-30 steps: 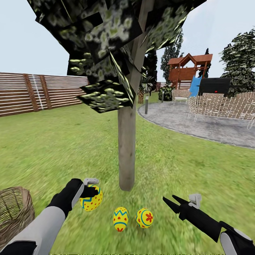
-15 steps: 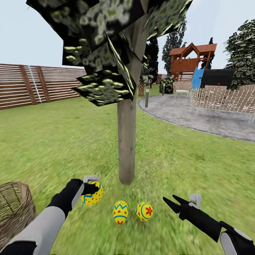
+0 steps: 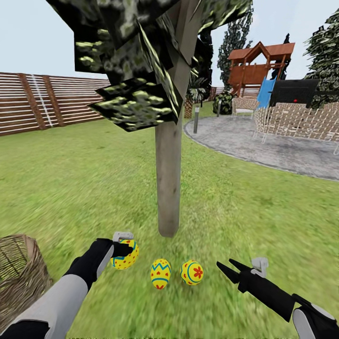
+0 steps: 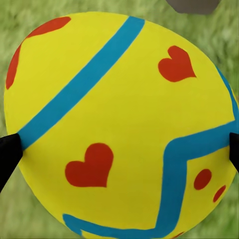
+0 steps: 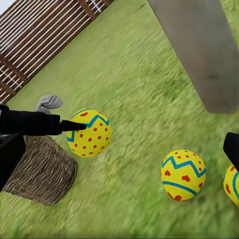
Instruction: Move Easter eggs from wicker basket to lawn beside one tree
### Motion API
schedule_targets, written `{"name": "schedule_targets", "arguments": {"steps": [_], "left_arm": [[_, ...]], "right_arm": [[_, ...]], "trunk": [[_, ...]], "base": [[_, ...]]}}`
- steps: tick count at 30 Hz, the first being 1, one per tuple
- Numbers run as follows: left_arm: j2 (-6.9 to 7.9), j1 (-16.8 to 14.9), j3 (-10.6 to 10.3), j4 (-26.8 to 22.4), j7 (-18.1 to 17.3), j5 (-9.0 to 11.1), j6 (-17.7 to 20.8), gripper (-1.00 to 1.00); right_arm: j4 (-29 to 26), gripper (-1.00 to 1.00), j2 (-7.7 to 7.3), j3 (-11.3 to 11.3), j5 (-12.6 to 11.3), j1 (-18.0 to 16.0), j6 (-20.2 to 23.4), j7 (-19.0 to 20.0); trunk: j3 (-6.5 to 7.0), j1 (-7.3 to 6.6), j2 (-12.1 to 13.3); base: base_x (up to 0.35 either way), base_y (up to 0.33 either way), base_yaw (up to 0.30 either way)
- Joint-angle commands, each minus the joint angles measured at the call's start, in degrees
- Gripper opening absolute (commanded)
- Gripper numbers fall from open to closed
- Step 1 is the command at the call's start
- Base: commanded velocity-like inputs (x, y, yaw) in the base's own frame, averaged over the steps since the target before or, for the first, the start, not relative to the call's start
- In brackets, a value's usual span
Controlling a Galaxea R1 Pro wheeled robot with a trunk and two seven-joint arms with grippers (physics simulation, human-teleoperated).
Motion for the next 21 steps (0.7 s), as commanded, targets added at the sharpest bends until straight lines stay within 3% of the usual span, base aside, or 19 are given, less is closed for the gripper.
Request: {"name": "schedule_targets", "arguments": {"steps": [1,3,9,21], "left_arm": [[0.07,0.0,-0.3,-0.1,0.0,0.2,0.2,-1.0],[0.07,0.0,-0.4,-0.1,0.0,0.2,0.2,-1.0],[0.07,0.0,-0.4,-0.1,0.0,0.2,0.2,-1.0],[0.07,0.0,-0.4,-0.1,0.0,0.2,0.2,-1.0]], "right_arm": [[-0.2,1.0,-0.02,-0.1,-0.5,0.0,0.4,0.3],[-0.6,1.0,-0.09,-0.6,-0.8,0.0,0.4,1.0],[-0.8,1.0,0.07,-6.1,-0.5,0.0,0.4,8.0],[-0.3,1.0,0.12,-6.4,-0.1,0.0,0.4,8.2]], "trunk": [[-0.28,0.01,0.0],[-0.73,0.06,-0.1],[-2.05,0.22,-0.1],[-4.71,0.53,-0.3]], "base": [[0.0,0.0,0.0],[0.0,0.0,0.0],[0.0,0.0,0.0],[0.0,0.0,0.0]]}}
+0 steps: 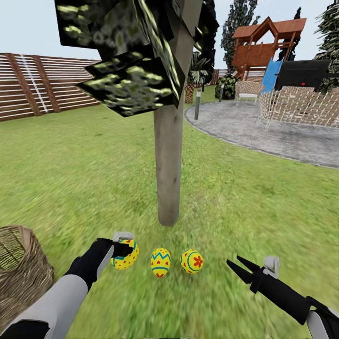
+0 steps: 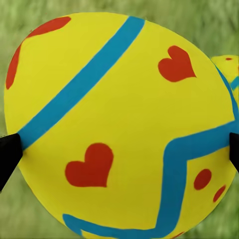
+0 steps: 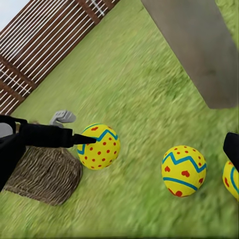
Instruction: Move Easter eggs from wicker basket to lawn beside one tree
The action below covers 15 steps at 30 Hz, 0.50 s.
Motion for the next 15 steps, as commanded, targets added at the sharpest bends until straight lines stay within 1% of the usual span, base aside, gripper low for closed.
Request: {"name": "schedule_targets", "arguments": {"steps": [1,14,15], "left_arm": [[0.07,0.0,-0.3,-0.1,0.0,0.2,0.3,-1.0],[0.07,0.0,-0.3,-0.1,-0.1,0.2,0.3,-1.0],[0.07,0.0,-0.3,-0.1,-0.1,0.2,0.3,-1.0]], "right_arm": [[0.0,1.0,0.0,0.0,-0.4,0.0,0.4,0.0],[0.2,1.0,0.0,0.1,-0.3,-0.1,0.5,-0.1],[0.3,1.0,0.0,0.1,-0.3,-0.1,0.5,-0.1]], "trunk": [[-0.28,0.01,0.0],[-3.16,0.35,-0.2],[-3.16,0.35,-0.2]], "base": [[0.0,0.0,0.0],[0.0,0.0,0.0],[0.0,0.0,0.0]]}}
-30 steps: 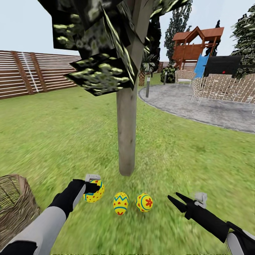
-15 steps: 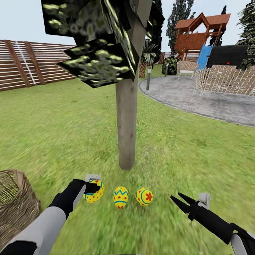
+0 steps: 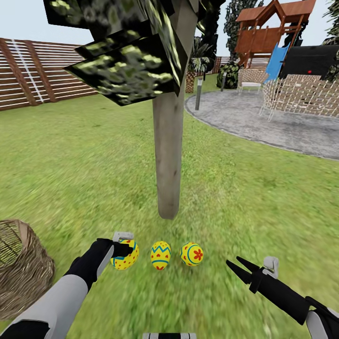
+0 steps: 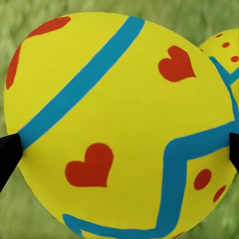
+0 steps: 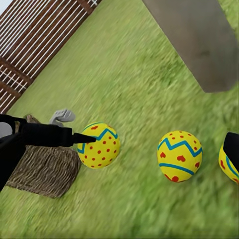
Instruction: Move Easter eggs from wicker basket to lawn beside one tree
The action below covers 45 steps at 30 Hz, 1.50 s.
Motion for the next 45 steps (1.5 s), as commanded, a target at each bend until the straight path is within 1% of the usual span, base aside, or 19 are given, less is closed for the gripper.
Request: {"name": "schedule_targets", "arguments": {"steps": [1,8,18,27,45], "left_arm": [[0.07,0.0,-0.3,-0.1,0.0,0.2,0.3,-1.0],[0.07,0.0,-0.3,-0.1,0.0,0.2,0.3,-1.0],[0.04,0.0,-0.3,-0.1,0.0,0.2,0.3,-1.0],[0.07,0.1,-0.3,-0.2,0.0,0.4,0.3,-1.0],[0.07,0.2,-0.2,-1.0,-0.1,0.6,0.3,-1.0]], "right_arm": [[0.0,1.0,0.0,0.0,-0.4,0.0,0.4,0.0],[0.0,1.0,0.0,0.1,-0.4,0.0,0.5,0.0],[0.1,1.0,0.0,0.1,-0.4,0.0,0.5,0.0],[0.1,1.0,0.0,0.1,-0.3,0.0,0.5,0.0],[0.1,1.0,0.0,0.1,-0.3,0.0,0.5,0.0]], "trunk": [[-0.05,-0.01,0.0],[-0.05,-0.01,0.0],[-0.05,-0.01,0.0],[-0.05,-0.01,0.0],[-4.03,0.45,-0.3]], "base": [[0.0,0.0,0.0],[0.017,0.0,0.0],[0.269,0.0,0.0],[0.024,0.0,0.0],[0.0,0.0,0.0]]}}
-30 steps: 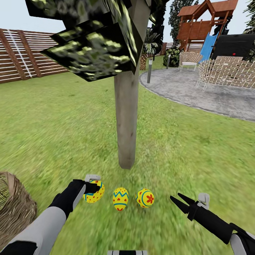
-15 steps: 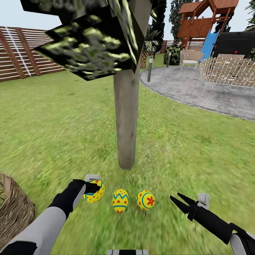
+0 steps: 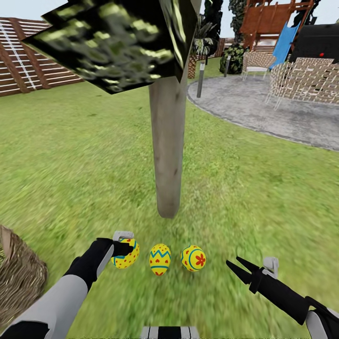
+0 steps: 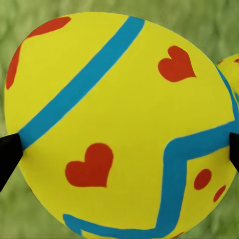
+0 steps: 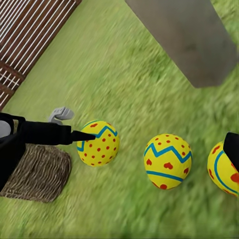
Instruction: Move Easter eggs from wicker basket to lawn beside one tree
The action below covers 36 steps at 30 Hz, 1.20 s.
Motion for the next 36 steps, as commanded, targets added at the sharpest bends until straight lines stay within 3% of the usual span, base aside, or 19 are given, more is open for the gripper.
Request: {"name": "schedule_targets", "arguments": {"steps": [1,10,18,36], "left_arm": [[0.07,0.0,-0.3,-0.1,0.0,0.2,0.2,-1.0],[0.09,0.1,-0.3,-0.3,0.0,0.2,0.1,-1.0],[0.17,0.2,-0.5,-4.7,0.1,0.1,0.1,-1.0],[0.23,0.3,-0.5,-4.9,0.0,0.1,-1.5,-1.0]], "right_arm": [[0.0,1.0,0.0,0.0,-0.4,0.0,0.4,0.1],[0.0,1.0,0.01,0.0,-0.4,0.0,0.4,0.2],[0.0,1.0,0.0,0.0,-0.5,0.0,0.4,0.1],[0.0,1.0,0.0,0.0,-0.5,0.0,0.4,0.1]], "trunk": [[-0.27,0.01,0.0],[-2.27,0.24,-0.2],[-4.04,0.45,-0.3],[-8.03,0.91,-0.5]], "base": [[0.0,0.0,0.0],[0.0,0.0,0.0],[0.0,0.0,0.0],[0.0,0.0,0.0]]}}
